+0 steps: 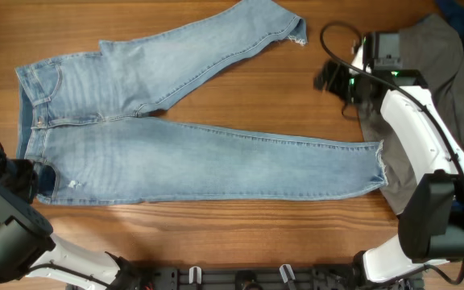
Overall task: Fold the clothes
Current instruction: 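Grasp a leg hem with the right gripper and pull it right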
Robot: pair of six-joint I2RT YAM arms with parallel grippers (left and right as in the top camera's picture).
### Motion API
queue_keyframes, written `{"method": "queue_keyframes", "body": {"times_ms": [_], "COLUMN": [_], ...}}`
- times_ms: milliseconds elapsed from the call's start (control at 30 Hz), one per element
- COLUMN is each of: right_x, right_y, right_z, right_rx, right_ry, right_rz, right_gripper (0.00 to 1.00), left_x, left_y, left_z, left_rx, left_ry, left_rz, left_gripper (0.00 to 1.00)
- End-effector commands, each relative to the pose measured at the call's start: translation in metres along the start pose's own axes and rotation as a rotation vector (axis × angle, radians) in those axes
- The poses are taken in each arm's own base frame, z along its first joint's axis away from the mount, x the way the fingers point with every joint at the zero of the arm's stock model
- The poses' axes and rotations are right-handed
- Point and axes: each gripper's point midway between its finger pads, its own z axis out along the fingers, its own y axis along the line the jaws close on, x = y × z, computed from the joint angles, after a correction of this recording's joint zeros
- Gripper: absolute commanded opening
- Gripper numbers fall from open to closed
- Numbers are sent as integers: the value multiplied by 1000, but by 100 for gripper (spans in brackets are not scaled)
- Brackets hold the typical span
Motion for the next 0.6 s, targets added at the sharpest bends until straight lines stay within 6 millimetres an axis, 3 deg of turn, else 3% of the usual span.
{"method": "queue_keyframes", "body": {"times_ms": [0,133,300,400,567], "right_x": [-38,-63,-66,-78,-97], "right_y": [35,35,4,-8,1], "right_z": [1,33,101,127,160], "right_rx": [-151,-167,-58,45,97], "right_ry": [-138,-249,-242,-232,-276], "right_rz": [-75,-160,-262,-339,-475], "right_gripper": [91,90,94,99,99], "left_x": [1,1,1,0,1], "left_y": [7,7,7,7,7], "left_z": [3,3,3,3,3], "left_rx": [-25,-25,-25,-25,-25], "left_ry": [-2,-2,-3,-3,-3], "left_rz": [-27,-27,-27,-27,-27], "left_gripper": [4,4,4,4,4]}}
